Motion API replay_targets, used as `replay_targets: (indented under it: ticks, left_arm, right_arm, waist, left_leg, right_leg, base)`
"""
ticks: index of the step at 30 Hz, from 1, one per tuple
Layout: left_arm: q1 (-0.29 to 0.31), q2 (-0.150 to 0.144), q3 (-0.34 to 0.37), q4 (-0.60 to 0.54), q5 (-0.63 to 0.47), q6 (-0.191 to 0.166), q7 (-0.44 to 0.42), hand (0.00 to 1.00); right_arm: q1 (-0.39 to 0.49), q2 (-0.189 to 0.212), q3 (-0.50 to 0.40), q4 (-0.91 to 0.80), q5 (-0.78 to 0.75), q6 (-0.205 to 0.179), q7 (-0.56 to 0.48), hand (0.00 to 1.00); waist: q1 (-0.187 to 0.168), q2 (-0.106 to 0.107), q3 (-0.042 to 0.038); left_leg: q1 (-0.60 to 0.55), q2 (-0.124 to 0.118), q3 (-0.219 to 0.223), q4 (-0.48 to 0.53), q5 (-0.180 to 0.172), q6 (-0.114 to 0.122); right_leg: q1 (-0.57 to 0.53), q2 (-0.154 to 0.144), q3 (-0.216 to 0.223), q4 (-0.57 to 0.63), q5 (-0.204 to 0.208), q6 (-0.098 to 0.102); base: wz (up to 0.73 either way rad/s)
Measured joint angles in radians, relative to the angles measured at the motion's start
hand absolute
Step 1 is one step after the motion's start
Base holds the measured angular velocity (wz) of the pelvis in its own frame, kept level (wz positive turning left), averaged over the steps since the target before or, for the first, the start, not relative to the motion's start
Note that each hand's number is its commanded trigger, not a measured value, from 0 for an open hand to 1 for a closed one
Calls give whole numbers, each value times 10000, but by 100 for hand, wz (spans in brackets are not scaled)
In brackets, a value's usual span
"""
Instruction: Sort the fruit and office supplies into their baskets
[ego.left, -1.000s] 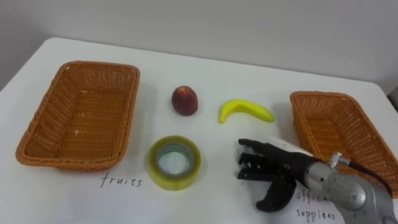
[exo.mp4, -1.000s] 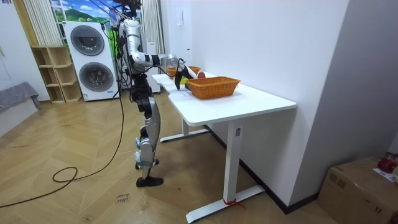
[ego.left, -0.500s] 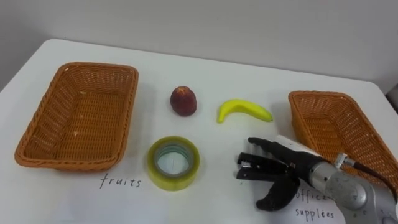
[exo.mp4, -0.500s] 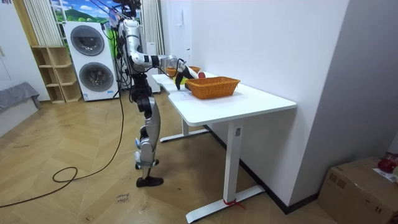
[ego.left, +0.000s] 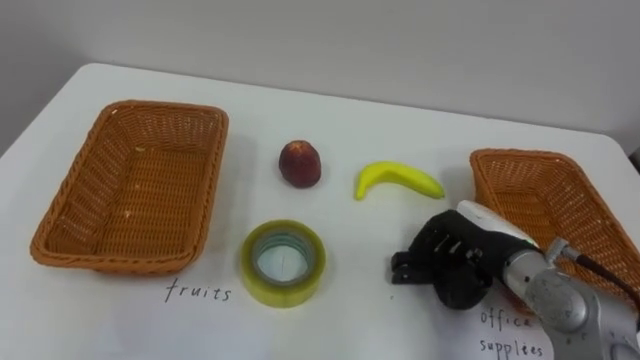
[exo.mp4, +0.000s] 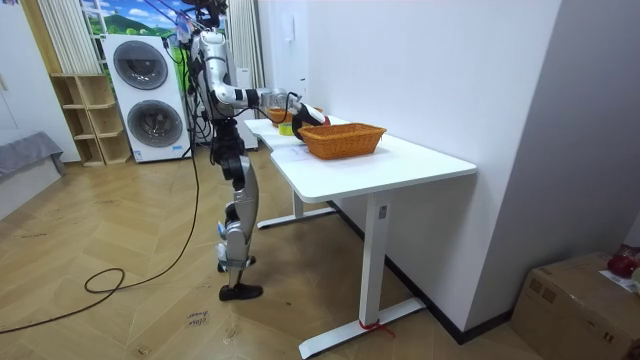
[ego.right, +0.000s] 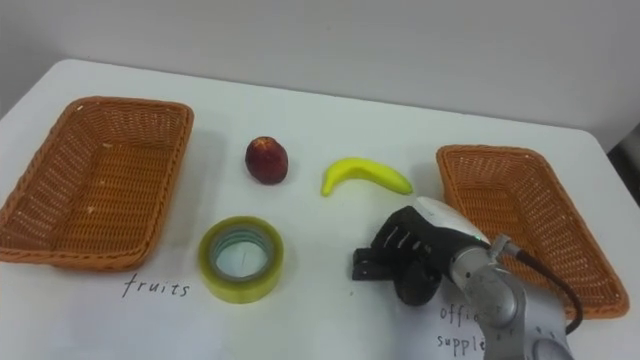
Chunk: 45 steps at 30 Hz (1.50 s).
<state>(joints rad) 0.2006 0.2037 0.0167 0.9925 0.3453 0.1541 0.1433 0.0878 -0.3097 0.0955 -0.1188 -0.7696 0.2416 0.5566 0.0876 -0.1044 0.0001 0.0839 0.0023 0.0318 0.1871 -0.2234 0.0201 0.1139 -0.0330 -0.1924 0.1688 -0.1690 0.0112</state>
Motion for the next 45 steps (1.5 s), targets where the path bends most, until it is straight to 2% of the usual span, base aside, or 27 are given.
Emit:
replay_targets:
  ticks: [24, 30, 34, 37, 41, 45]
  left_arm:
    - [81, 0, -4, -146, 175, -62, 422, 0]
    - [95, -15, 22, 18, -27, -169, 485, 0]
    - [132, -266, 416, 124, -20, -179, 504, 0]
    - [189, -370, 413, 125, -17, -200, 477, 0]
    - [289, -370, 417, 139, -17, -268, 417, 0]
    - [329, -375, 415, 237, -1, -323, 419, 0]
  right_arm:
    - [14, 47, -12, -222, 244, 2, 214, 100]
    - [23, 96, -139, -325, 1198, 5, 255, 100]
    - [23, 184, -527, -704, 2355, -15, 298, 100]
    - [23, 200, -705, -1017, 2913, -39, 251, 100]
    - [23, 376, -923, -1054, 4104, -245, -182, 100]
    - [23, 398, -987, -1334, 4252, -436, -531, 100]
  waist:
    - [0, 2, 0]
    - [-30, 8, 4]
    - [-42, 21, 15]
    - [-27, 10, 21]
    - [-44, 15, 26]
    - [-46, 39, 41]
  left_leg:
    - [-20, 19, 146, -15, 0, 0]
    - [73, 22, 355, -67, 1, 0]
    - [125, 23, 425, -198, 4, 7]
    - [128, 29, 425, -211, 4, 6]
    - [140, 32, 425, -172, 5, 6]
    - [138, 29, 423, -177, 4, 7]
  right_leg:
    - [-106, 20, 119, 1, 0, 0]
    - [-112, 21, 264, 2, 0, 0]
    - [-107, 17, 279, 1, 0, 0]
    - [-108, 24, 277, -6, 0, 0]
    - [-104, 23, 283, -5, 0, 1]
    - [-104, 18, 274, -4, 0, 1]
  base:
    - [-1]
    - [-8]
    - [-4]
    - [0]
    - [0]
    - [0]
